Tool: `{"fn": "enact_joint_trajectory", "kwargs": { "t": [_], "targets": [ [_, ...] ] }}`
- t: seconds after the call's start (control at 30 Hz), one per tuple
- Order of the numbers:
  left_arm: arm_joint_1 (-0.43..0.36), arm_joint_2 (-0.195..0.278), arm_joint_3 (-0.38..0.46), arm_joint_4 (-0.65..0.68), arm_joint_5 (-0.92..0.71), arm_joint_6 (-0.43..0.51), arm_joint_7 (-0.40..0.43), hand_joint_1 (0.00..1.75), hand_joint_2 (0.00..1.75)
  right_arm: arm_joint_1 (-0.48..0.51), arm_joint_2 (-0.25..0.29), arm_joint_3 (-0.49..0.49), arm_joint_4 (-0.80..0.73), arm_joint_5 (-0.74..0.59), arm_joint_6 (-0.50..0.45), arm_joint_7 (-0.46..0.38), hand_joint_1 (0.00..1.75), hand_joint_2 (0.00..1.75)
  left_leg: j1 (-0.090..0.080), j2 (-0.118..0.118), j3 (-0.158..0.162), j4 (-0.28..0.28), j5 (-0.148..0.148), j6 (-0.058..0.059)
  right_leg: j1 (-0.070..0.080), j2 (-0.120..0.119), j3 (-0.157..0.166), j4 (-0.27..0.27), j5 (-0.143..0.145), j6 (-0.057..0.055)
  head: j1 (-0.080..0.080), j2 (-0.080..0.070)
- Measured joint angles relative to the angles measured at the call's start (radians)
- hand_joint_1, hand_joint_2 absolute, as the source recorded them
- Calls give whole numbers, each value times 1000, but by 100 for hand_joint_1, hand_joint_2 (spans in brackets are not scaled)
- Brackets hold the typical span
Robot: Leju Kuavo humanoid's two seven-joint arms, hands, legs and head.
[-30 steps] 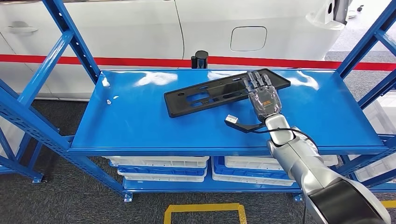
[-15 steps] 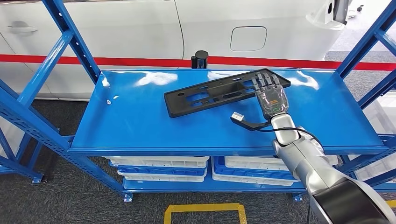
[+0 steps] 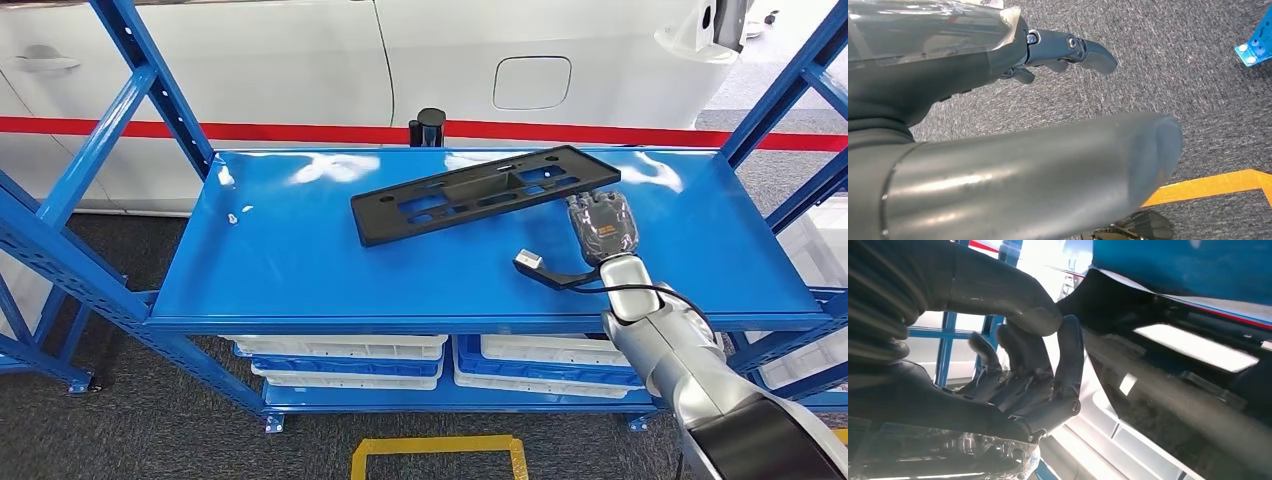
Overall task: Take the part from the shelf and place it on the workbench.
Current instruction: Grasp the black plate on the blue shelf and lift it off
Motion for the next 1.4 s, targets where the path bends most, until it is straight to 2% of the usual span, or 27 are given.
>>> {"fn": "enact_joint_trajectory", "kwargs": {
  "t": [0.5,0.53,0.63,0.67,0.8,0.97,1.17,1.3,1.4],
  "targets": [
    [0,1,0,0,-15,-5,0,0,0,20,-19,-45,-12,0,0,-16,170,175,0,0,0,0,0,0,0,0,0,0,0,0,0,0],
    [0,1,0,-1,-16,-5,0,0,0,20,-20,-45,-12,0,0,-16,154,175,0,0,0,0,0,0,0,0,0,0,0,0,0,0],
    [0,1,0,-1,-17,-5,0,0,0,21,-22,-45,-12,0,0,-16,30,175,0,0,0,0,0,0,0,0,0,0,0,0,0,0],
    [0,2,0,-1,-17,-5,0,0,0,21,-22,-45,-12,0,0,-16,2,175,0,0,0,0,0,0,0,0,0,0,0,0,0,0],
    [0,2,0,-1,-21,-5,-3,0,0,30,-30,-43,-38,0,0,3,0,175,0,0,0,0,0,0,0,0,0,0,0,0,0,0],
    [0,2,0,-1,-37,-8,-6,0,0,74,-68,-47,-156,0,0,36,0,175,0,0,0,0,0,0,0,0,0,0,0,0,0,0],
    [0,6,0,-1,-42,-16,-6,0,0,110,-106,-72,-255,0,0,-23,0,175,0,0,-1,0,0,0,0,0,0,0,0,0,0,0],
    [2,9,3,-1,-24,-13,-18,0,0,89,-86,-77,-254,0,0,-86,0,175,0,0,-1,0,0,0,0,0,0,0,0,0,0,0],
    [3,8,11,-1,-13,-7,-32,0,0,46,-46,-68,-217,0,0,-98,0,175,1,0,0,0,0,0,0,0,0,0,0,0,0,0]
  ]
}}
